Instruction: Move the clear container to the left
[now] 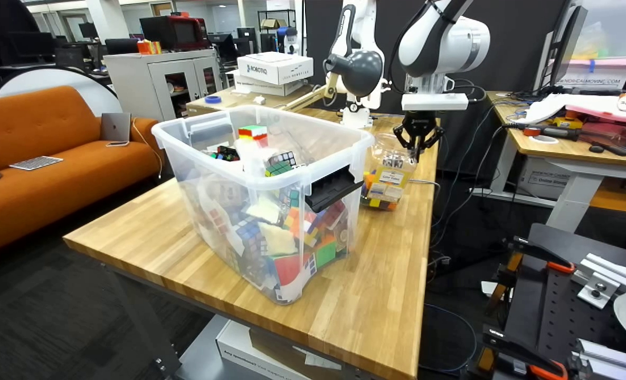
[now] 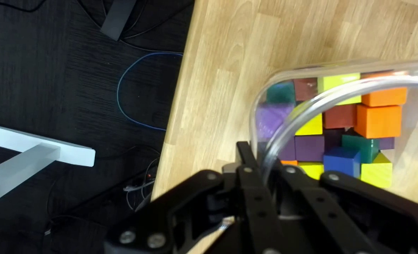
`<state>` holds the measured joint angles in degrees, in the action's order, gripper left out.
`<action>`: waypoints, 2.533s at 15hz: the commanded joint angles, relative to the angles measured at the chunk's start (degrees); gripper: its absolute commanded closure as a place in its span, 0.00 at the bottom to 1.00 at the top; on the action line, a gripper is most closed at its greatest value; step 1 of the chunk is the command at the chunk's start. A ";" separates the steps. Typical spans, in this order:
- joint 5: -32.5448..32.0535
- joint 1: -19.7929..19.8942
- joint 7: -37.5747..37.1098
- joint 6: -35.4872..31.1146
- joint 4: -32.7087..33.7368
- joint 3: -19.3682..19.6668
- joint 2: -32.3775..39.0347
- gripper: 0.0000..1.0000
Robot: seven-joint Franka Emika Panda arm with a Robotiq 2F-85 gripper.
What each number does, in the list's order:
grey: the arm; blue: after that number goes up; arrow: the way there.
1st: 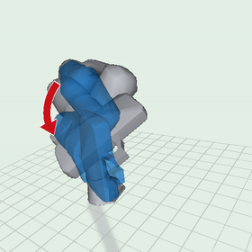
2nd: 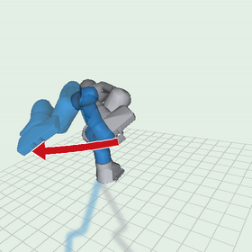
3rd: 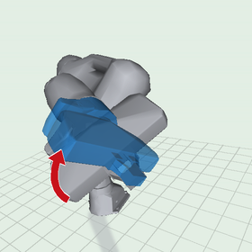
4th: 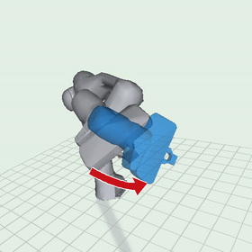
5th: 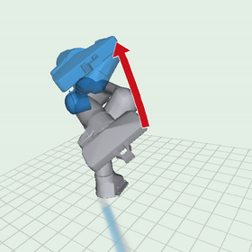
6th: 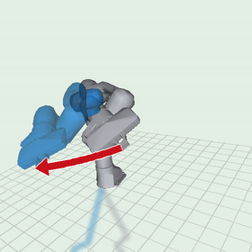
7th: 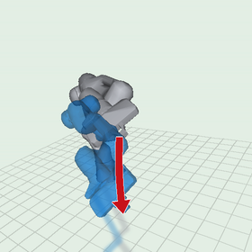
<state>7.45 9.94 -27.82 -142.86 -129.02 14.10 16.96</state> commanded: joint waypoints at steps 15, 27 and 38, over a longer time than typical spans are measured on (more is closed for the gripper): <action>-9.46 -0.97 0.34 6.38 -1.57 0.28 -10.57 0.98; -11.31 -0.41 1.13 6.63 -2.62 -0.21 -12.36 0.98; -11.10 0.55 1.55 4.85 -2.87 -0.35 -16.07 0.98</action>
<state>-3.44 9.69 -27.51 -137.82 -131.04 14.57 1.10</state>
